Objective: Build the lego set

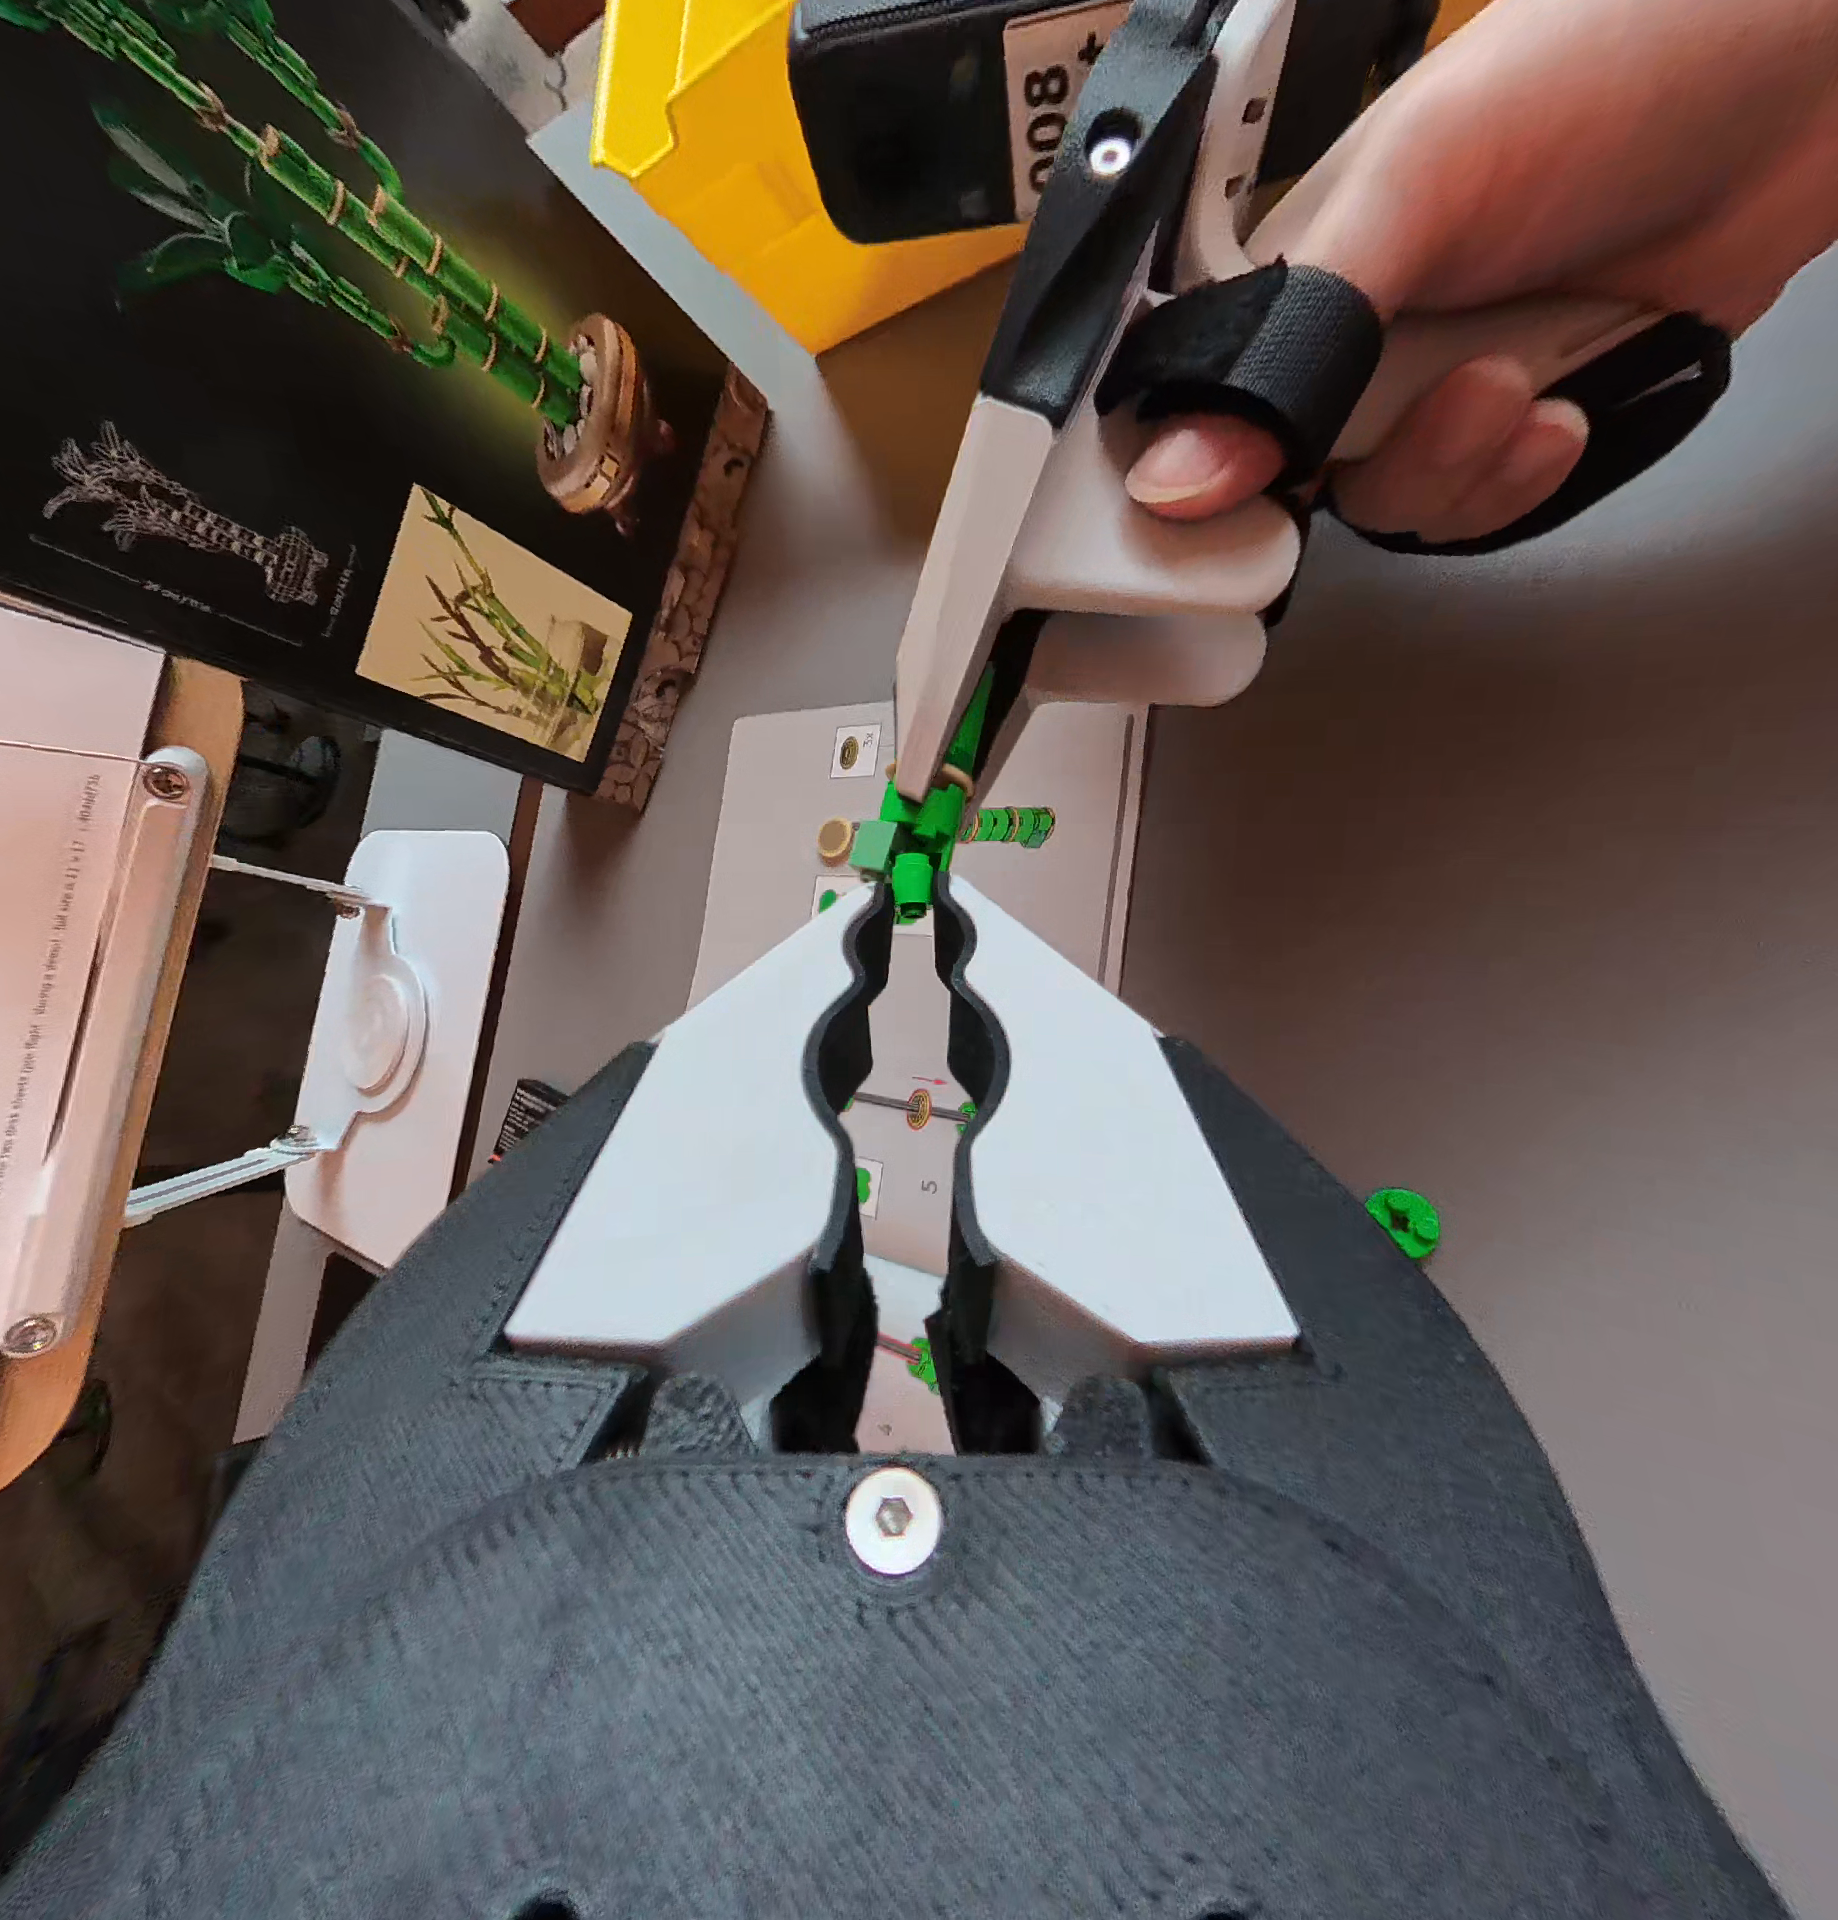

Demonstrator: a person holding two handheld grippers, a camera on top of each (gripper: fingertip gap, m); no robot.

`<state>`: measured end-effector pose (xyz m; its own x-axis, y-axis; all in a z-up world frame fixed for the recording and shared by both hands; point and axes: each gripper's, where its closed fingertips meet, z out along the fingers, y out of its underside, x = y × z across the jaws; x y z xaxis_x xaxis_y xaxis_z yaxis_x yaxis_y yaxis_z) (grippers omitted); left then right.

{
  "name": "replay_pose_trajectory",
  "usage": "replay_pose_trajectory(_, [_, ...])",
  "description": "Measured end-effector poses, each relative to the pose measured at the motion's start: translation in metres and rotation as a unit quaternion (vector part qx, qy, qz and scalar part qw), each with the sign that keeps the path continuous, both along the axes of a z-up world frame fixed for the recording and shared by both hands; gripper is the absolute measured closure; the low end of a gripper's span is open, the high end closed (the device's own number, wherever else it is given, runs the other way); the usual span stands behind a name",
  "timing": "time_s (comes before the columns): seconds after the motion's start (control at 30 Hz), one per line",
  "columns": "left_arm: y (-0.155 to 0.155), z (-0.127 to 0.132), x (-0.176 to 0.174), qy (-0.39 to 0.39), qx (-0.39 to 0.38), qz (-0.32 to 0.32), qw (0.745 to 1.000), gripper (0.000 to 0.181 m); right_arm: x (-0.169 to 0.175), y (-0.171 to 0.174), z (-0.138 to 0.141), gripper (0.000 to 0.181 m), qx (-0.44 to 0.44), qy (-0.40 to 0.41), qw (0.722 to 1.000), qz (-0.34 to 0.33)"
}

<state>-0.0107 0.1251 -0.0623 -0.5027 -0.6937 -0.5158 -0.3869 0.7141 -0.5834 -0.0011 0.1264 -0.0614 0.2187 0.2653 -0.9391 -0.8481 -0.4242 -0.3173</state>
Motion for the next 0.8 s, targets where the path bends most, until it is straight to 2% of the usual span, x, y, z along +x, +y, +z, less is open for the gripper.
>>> replay_pose_trajectory(0.03, [0.000,-0.001,0.000,0.003,0.004,-0.001,1.000,0.176,-0.001,0.001,-0.002,0.167,-0.005,0.005,1.000,0.000])
replay_pose_trajectory(0.33, [0.002,-0.009,-0.005,0.026,0.041,-0.016,0.999,0.176,-0.005,0.003,-0.010,0.166,-0.021,0.037,0.999,0.007])
replay_pose_trajectory(0.53, [-0.001,-0.002,0.000,0.004,0.060,-0.018,0.998,0.176,-0.001,0.003,-0.004,0.167,-0.012,0.038,0.999,-0.018])
replay_pose_trajectory(0.8, [0.000,0.003,0.003,-0.014,0.100,-0.018,0.995,0.176,0.000,0.002,-0.002,0.166,-0.005,0.088,0.996,-0.017])
